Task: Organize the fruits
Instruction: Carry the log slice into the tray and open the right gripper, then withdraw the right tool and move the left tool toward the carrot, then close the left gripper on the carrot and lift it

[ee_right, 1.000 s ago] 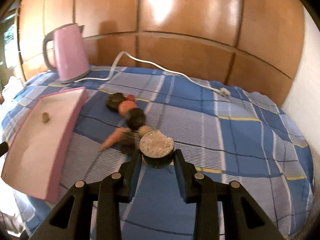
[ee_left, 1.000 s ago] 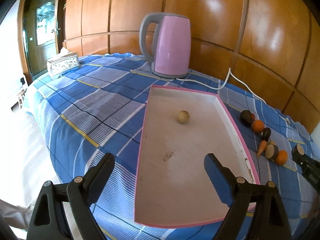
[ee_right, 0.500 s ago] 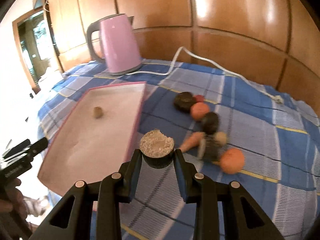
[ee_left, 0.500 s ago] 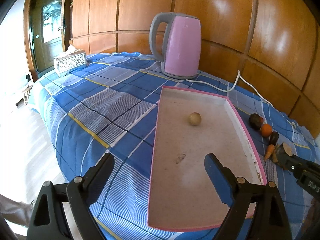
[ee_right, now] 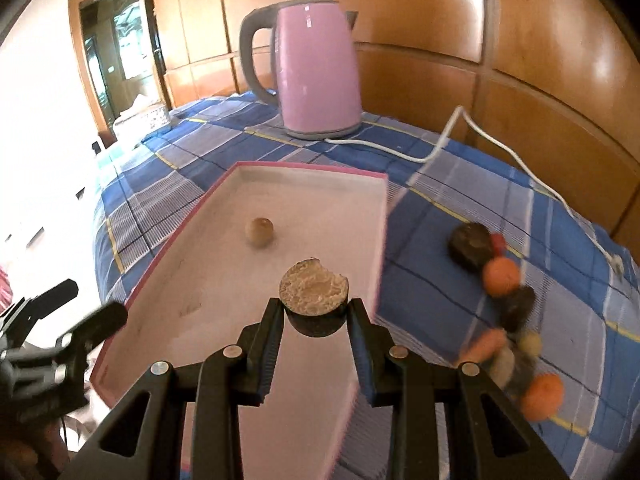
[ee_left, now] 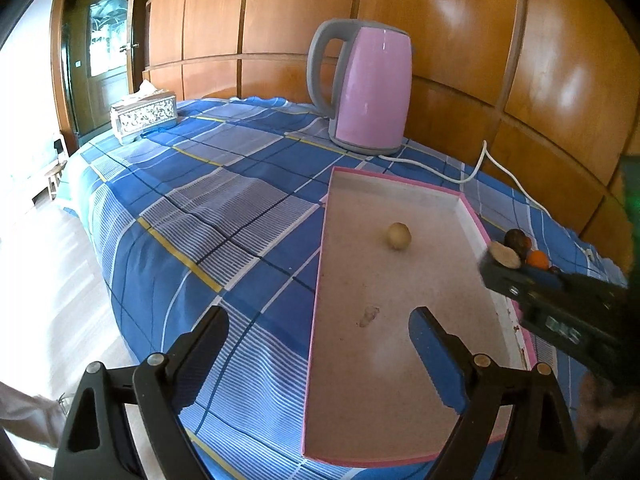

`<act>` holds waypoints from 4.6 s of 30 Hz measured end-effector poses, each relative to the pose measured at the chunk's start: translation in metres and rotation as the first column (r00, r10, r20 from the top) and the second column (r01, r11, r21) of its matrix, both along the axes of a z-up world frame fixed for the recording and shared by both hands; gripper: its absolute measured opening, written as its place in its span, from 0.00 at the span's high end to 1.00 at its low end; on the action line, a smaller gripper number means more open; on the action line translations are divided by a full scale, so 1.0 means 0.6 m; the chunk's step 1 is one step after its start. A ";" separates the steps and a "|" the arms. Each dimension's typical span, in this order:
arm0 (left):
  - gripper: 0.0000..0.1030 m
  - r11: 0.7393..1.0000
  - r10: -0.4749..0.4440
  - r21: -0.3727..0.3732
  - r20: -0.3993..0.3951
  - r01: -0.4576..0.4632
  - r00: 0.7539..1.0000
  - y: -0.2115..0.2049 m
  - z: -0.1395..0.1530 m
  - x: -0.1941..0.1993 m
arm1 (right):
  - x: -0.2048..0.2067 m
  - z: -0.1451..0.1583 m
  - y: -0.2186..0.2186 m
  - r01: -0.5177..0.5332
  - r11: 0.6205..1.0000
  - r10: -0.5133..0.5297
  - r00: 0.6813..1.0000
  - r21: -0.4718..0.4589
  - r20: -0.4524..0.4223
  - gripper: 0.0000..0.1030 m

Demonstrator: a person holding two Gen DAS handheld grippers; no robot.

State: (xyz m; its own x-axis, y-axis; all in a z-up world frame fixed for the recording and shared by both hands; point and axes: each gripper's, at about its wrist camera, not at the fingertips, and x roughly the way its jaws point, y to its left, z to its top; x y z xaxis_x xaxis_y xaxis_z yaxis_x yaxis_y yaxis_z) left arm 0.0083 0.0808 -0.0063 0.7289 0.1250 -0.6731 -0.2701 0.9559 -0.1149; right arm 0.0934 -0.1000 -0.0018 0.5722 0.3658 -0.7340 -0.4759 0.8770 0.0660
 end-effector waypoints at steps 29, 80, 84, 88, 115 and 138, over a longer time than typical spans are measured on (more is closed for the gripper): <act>0.10 1.000 -0.027 0.013 0.013 0.027 1.000 -0.022 0.005 -0.011 | 0.008 0.054 -0.032 0.357 0.933 -0.350 0.928 -0.042 0.127 0.51; 0.10 0.975 -0.209 0.068 -0.015 0.210 0.978 -0.108 0.007 0.000 | -0.069 -0.039 -0.398 0.796 0.605 -0.795 0.606 -0.033 0.031 0.50; 0.10 0.955 -0.286 0.076 -0.011 0.286 0.958 -0.139 0.021 0.012 | -0.077 -0.062 -0.415 0.803 0.593 -0.805 0.594 -0.056 0.001 0.50; 0.10 0.920 -0.384 0.090 -0.003 0.382 0.923 -0.183 0.037 0.023 | -0.085 -0.073 -0.419 0.801 0.594 -0.803 0.595 -0.070 -0.006 0.50; 0.70 0.789 -0.614 -0.117 -0.174 0.603 0.770 -0.358 0.011 0.193 | -0.107 -0.090 -0.476 0.849 0.522 -0.852 0.524 -0.079 -0.001 0.50; 0.81 0.690 -0.703 -0.089 -0.315 0.718 0.637 -0.406 -0.066 0.256 | -0.100 -0.104 -0.481 0.830 0.555 -0.832 0.555 -0.053 -0.013 0.45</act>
